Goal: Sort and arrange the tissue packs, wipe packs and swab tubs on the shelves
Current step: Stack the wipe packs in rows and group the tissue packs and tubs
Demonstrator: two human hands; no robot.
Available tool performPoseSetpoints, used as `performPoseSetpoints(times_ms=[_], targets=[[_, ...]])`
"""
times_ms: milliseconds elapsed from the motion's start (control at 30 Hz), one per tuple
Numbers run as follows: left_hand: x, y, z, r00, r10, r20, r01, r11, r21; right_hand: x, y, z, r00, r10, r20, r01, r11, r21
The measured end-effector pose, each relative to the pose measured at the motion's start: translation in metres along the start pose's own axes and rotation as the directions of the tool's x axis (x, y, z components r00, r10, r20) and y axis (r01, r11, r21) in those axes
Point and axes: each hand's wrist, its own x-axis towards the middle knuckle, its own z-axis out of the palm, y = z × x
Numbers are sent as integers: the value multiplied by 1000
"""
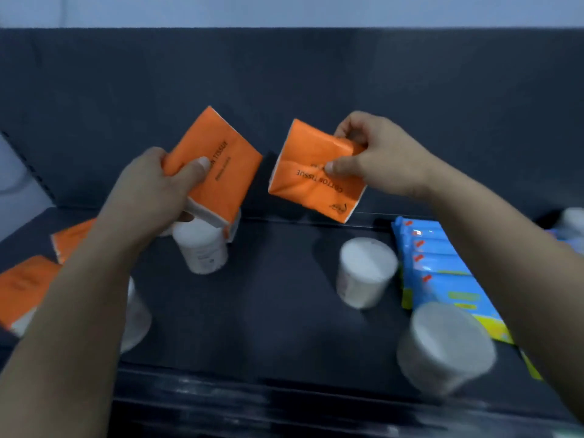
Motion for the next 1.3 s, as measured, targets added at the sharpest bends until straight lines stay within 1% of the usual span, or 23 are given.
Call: performPoseSetpoints(times_ms=[67, 167, 300, 367, 500, 567, 633, 733, 833, 933, 1000, 1067, 1200, 1300], targets=[[-19, 30, 26, 998, 56, 41, -55, 998, -2, -28, 23, -30, 998, 37, -48, -37, 999, -5], [-49, 76, 78, 983, 125, 131, -112, 989, -97, -79, 61, -83, 989, 98, -112, -100, 995, -10], [-102, 148, 158, 931, 258, 256, -230, 964, -135, -161, 114, -160, 958, 199, -204, -210, 977, -33], [-130, 180, 199, 894, 307, 327, -262, 949, -175, -203, 142, -195, 931, 256, -260, -280, 958, -56], [-187, 240, 275, 812, 431, 394, -398, 902, -166, -288, 191, -256, 873, 353, -336, -416, 899, -139], [-214, 268, 308, 767, 457, 451, -412, 889, -200, -328, 211, -283, 837, 406, -368, -489, 856, -166], [-236, 292, 338, 709, 485, 512, -431, 873, -229, -364, 230, -307, 788, 455, -415, -561, 808, -178], [-260, 320, 378, 614, 517, 596, -463, 848, -258, -407, 255, -336, 688, 520, -506, -670, 723, -168], [-276, 344, 413, 542, 556, 630, -512, 813, -277, -433, 276, -357, 620, 574, -535, -738, 658, -150], [-283, 368, 446, 482, 573, 663, -520, 796, -311, -446, 297, -375, 591, 585, -556, -767, 621, -161], [-282, 381, 467, 454, 591, 667, -539, 778, -323, -446, 309, -390, 575, 590, -567, -782, 599, -171], [-276, 393, 486, 447, 607, 657, -533, 771, -349, -439, 322, -405, 578, 595, -558, -787, 588, -188], [-258, 411, 519, 451, 598, 663, -470, 790, -393, -419, 350, -427, 584, 607, -538, -789, 579, -203], [-252, 427, 542, 437, 600, 670, -444, 792, -419, -412, 371, -441, 559, 616, -555, -808, 554, -199]])
